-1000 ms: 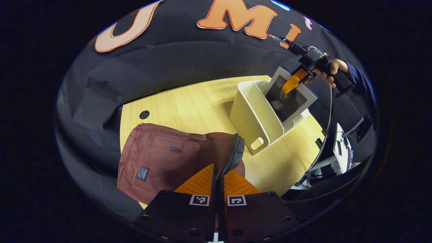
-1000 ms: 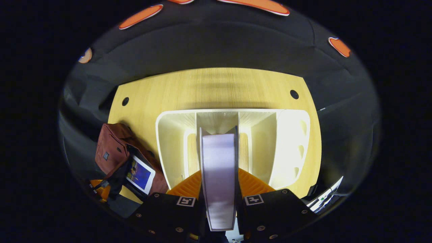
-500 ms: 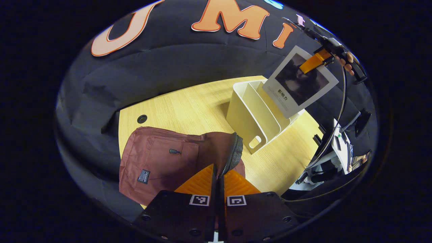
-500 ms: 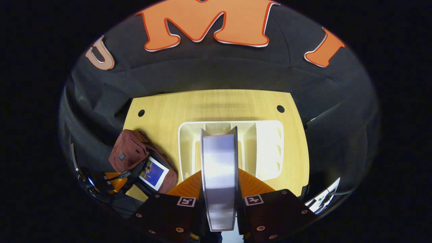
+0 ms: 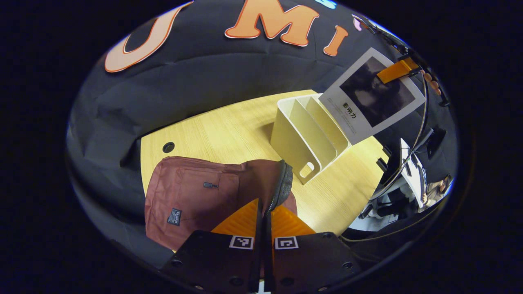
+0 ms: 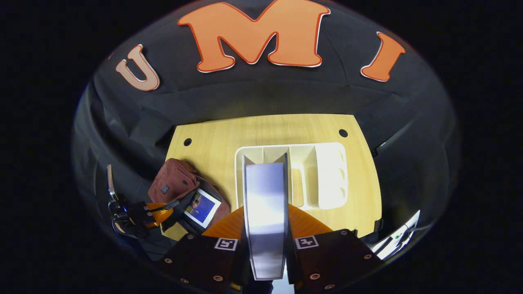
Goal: Open the schoolbag, grab two books from the bookshelf and put them into the schoolbag.
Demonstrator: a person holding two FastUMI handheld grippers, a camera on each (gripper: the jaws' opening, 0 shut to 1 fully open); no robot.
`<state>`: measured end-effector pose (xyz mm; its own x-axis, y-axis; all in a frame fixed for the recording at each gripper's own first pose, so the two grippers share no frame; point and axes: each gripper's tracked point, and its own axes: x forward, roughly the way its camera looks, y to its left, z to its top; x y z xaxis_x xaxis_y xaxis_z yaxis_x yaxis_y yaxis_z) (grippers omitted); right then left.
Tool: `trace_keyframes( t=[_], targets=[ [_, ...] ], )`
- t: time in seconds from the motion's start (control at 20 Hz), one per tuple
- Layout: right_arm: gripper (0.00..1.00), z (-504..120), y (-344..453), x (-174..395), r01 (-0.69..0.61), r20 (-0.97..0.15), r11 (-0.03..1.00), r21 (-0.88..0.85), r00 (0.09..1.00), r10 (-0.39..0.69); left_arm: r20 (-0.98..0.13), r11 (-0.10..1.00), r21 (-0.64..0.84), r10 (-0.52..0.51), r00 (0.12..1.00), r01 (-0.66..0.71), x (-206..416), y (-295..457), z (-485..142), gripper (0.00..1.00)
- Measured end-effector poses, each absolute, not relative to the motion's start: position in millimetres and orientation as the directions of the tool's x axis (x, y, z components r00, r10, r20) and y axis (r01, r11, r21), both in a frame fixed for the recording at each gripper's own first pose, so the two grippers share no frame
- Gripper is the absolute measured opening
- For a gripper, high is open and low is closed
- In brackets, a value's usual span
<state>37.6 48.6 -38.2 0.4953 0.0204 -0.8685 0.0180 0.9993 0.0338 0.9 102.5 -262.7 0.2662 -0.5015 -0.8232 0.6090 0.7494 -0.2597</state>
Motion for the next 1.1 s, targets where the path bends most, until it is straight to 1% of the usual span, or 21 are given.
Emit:
trace_keyframes(
  t=[0.2,0.35,0.55,0.7,0.9,1.1],
  targets=[
    [0.36,-59.2,64.6,16.8,0.055,-0.871,0.993,0.108,0.487,0.068,-0.821,0.734,-0.255,-0.508,0.260,0.630,2.3,103.5,-262.3,0.05],
    [0.36,-81.3,86.7,2.4,0.081,-0.864,0.976,0.200,0.485,0.137,-0.821,0.727,-0.253,-0.511,0.256,0.638,3.3,106.0,-262.8,0.05],
    [0.36,-111.0,130.2,-11.4,0.106,-0.831,0.924,0.367,0.484,0.275,-0.823,0.721,-0.250,-0.510,0.250,0.647,5.1,107.9,-258.9,0.05],
    [0.36,-132.8,155.2,-14.9,0.121,-0.802,0.883,0.454,0.486,0.346,-0.828,0.722,-0.242,-0.502,0.250,0.648,4.7,109.7,-257.8,0.05],
    [0.36,-164.4,182.4,-22.4,0.147,-0.772,0.828,0.542,0.478,0.420,-0.831,0.730,-0.234,-0.493,0.257,0.642,8.1,105.4,-254.8,0.05],
    [0.35,-196.3,211.4,-23.1,0.179,-0.747,0.782,0.597,0.479,0.460,-0.830,0.741,-0.235,-0.490,0.267,0.628,12.5,102.6,-254.3,0.05]
  ],
)
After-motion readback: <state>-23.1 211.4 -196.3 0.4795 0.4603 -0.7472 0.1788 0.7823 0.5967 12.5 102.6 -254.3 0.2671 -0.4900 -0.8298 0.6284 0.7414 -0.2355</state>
